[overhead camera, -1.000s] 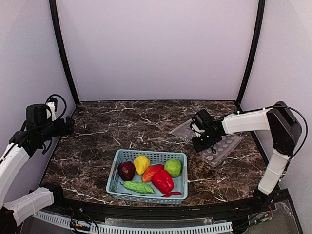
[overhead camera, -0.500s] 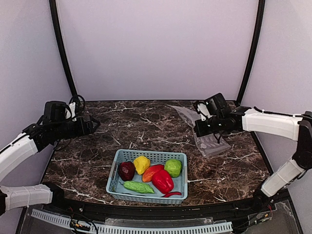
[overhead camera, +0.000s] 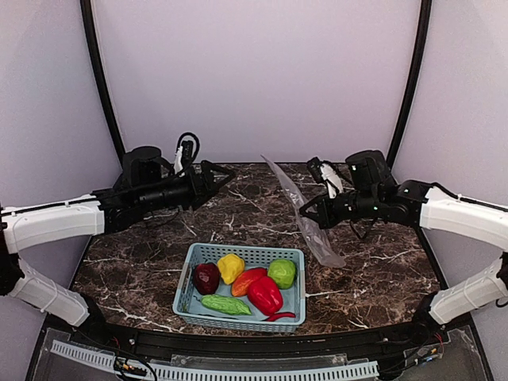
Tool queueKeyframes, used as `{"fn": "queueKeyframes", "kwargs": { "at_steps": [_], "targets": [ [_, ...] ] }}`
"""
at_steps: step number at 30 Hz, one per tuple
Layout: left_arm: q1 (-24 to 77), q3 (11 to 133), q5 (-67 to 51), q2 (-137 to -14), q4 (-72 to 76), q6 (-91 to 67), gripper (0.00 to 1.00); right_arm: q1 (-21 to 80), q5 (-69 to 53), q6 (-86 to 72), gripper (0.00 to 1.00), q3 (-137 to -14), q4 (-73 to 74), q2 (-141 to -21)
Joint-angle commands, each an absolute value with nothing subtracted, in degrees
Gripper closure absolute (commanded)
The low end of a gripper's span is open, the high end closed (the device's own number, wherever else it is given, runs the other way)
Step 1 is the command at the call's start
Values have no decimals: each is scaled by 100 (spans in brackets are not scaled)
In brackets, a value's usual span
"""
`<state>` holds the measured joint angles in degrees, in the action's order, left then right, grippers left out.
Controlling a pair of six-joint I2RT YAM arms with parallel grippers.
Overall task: Place the food in the zip-top bag and seal the zipper
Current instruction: Pass from the right arm to the left
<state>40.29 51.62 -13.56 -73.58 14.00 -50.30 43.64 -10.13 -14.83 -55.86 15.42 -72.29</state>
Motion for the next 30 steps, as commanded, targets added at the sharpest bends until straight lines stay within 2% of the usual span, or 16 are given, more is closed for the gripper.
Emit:
{"fn": "queueKeyframes", "kwargs": {
  "at_steps": [1,6,14,17,23,24,27,29,30],
  "targets": [
    [4218,5398,-1710,-7830,2797,-5809,4,4821,-1209,-1339,100,-5583,1421,-7266],
    [4230,5274,-1647,-8126,3013,-6110,1,5309,-1113,-1398,100,-5673,1230,-7524],
    [4225,5216,-935,-7887,1973,-5816,1,6036,-759,-1292,100,-6118,1234,-8186],
    [4227,5138,-635,-7738,1447,-5720,6,6192,-655,-1274,100,-6245,1239,-8329],
    [4224,4890,-232,-7444,1032,-5695,37,6355,-473,-1277,100,-6302,1187,-8445],
    [4226,4861,-203,-7414,990,-5691,45,6362,-445,-1272,100,-6303,1184,-8446],
    [4226,4878,-187,-7447,892,-5635,61,6402,-424,-1208,100,-6304,1184,-8442],
    [4227,4892,-208,-7491,873,-5608,78,6409,-407,-1174,100,-6304,1185,-8417],
    [4227,4906,-228,-7503,884,-5579,82,6410,-386,-1170,100,-6302,1186,-8387]
  ]
}}
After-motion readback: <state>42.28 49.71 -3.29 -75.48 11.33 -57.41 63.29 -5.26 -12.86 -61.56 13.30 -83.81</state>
